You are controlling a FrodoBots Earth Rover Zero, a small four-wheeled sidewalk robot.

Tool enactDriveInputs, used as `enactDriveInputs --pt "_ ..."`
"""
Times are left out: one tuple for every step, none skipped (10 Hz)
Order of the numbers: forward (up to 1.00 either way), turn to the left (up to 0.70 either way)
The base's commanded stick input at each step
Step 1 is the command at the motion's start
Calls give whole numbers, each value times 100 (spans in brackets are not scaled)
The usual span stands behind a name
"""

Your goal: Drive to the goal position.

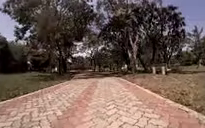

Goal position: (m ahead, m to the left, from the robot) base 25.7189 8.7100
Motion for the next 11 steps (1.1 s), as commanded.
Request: enactDriveInputs --pt "70 0" --pt "70 0" --pt "70 0" --pt "70 0" --pt "70 0" --pt "70 0" --pt "70 0" --pt "70 0" --pt "70 0" --pt "70 0" --pt "70 0"
